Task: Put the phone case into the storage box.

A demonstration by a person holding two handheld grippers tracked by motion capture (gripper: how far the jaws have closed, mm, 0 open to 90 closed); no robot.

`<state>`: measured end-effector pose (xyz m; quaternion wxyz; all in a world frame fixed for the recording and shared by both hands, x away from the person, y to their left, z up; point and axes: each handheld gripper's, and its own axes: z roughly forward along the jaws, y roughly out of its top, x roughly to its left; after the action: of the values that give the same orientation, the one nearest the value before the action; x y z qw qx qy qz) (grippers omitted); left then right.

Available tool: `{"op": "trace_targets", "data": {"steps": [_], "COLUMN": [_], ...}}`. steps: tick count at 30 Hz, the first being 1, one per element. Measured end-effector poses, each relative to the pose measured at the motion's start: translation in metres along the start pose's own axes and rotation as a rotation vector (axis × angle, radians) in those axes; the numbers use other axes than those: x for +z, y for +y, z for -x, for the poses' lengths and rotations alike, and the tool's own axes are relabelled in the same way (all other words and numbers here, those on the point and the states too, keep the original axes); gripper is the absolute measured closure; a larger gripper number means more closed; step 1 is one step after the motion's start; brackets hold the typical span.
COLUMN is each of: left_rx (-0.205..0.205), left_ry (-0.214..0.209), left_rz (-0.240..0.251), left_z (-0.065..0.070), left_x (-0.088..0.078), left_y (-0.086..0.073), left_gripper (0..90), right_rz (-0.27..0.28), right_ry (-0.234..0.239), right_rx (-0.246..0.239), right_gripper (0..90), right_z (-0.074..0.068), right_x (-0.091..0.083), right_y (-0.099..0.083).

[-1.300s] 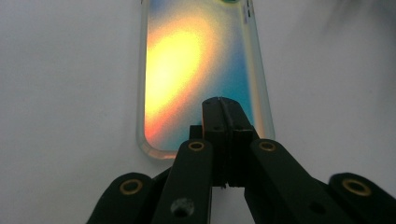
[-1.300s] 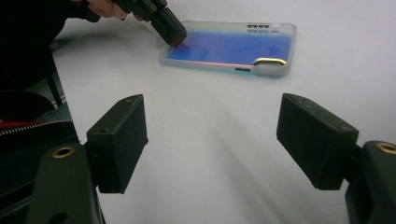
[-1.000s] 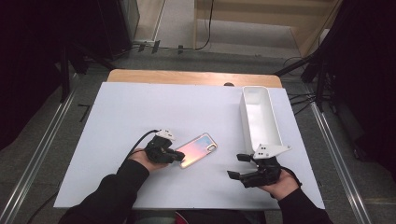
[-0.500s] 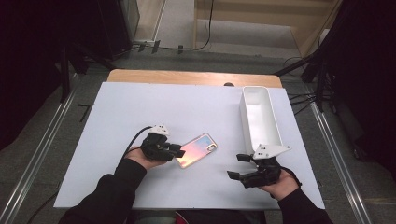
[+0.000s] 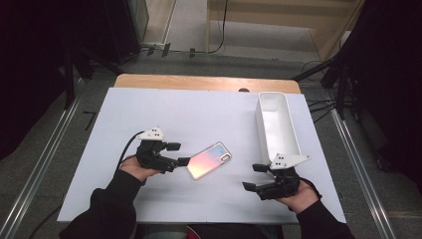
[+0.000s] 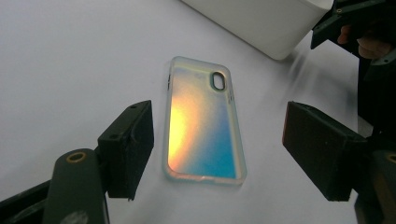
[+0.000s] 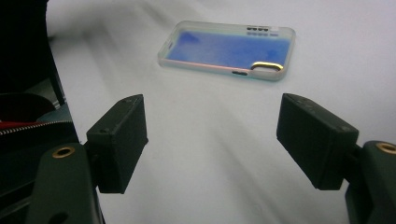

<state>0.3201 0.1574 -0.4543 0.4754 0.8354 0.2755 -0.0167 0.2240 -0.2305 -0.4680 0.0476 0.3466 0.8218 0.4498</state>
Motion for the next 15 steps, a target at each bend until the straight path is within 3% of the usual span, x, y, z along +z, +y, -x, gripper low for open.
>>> {"op": "trace_targets", "data": {"steps": [4,15], "left_rx": [0.009,0.014], "left_ry": [0.005,-0.003], "left_rz": [0.022,0.015], "left_z": [0.002,0.007], "left_x": [-0.01,-0.031], "left_y": [-0.003,-0.018], "left_gripper": [24.3,21.7], "right_rz": [0.003,0.015], "right_ry": [-0.002,-0.007], "right_rx": [-0.001,0.004], "right_gripper": [23.2,23.2], "right_z": [0.0,0.002], "right_x": [-0.001,-0.002], "right_y": [0.0,0.0]}}
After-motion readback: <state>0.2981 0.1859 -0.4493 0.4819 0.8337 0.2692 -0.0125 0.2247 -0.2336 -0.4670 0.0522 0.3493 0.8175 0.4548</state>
